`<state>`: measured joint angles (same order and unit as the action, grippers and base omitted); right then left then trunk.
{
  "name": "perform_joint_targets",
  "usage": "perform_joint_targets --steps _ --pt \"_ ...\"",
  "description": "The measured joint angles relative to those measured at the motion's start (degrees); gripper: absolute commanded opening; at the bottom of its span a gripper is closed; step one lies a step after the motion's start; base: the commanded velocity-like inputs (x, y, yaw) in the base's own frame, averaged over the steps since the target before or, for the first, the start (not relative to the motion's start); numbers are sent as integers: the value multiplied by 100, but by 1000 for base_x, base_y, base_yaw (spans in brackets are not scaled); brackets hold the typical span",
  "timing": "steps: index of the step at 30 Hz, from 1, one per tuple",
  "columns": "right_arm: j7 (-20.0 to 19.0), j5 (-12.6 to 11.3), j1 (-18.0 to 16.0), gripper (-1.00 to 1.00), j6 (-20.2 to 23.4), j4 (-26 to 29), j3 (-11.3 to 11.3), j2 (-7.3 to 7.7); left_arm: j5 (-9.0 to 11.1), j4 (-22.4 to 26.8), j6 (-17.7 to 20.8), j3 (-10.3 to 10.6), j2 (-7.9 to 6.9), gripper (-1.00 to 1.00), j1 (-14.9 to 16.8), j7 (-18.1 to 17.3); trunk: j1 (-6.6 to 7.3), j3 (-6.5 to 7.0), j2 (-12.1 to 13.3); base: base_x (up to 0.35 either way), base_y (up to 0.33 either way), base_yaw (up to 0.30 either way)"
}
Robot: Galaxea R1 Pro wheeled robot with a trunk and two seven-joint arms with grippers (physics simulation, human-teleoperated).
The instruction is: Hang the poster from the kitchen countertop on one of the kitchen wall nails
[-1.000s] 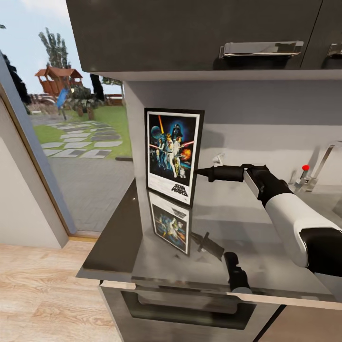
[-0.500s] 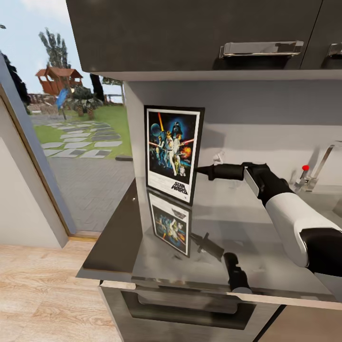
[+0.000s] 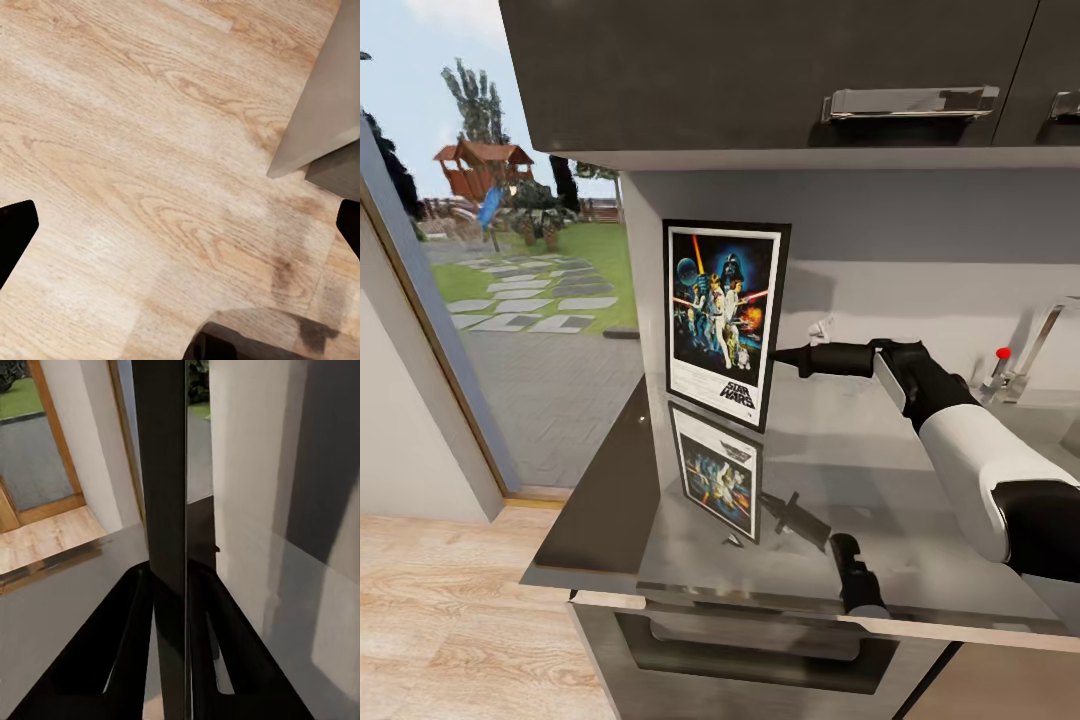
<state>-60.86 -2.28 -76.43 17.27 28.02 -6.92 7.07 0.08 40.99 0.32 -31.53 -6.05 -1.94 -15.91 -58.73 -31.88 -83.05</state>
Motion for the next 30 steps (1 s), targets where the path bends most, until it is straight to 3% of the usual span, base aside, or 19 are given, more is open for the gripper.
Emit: perform_joint_targets --steps 9,18,20,21,30 --pt "-5 -5 0 -100 5 4 3 1 0 3 0 -45 0 100 0 -2 -3 0 0 -139 0 0" --pt "-36 -9 0 -100 6 4 8 1 0 1 0 -49 -1 100 0 -3 -3 0 1 -320 0 0" --pt "-89 -10 0 -100 5 7 9 1 0 1 0 -49 -2 100 0 -2 -3 0 1 -338 0 0" --pt "-331 -16 0 -100 6 18 5 0 0 2 0 -54 0 100 -1 -4 -3 0 0 -340 0 0" --pt "-378 -11 0 -100 2 17 16 1 0 1 0 -53 -2 100 0 -3 -3 0 1 -340 0 0"
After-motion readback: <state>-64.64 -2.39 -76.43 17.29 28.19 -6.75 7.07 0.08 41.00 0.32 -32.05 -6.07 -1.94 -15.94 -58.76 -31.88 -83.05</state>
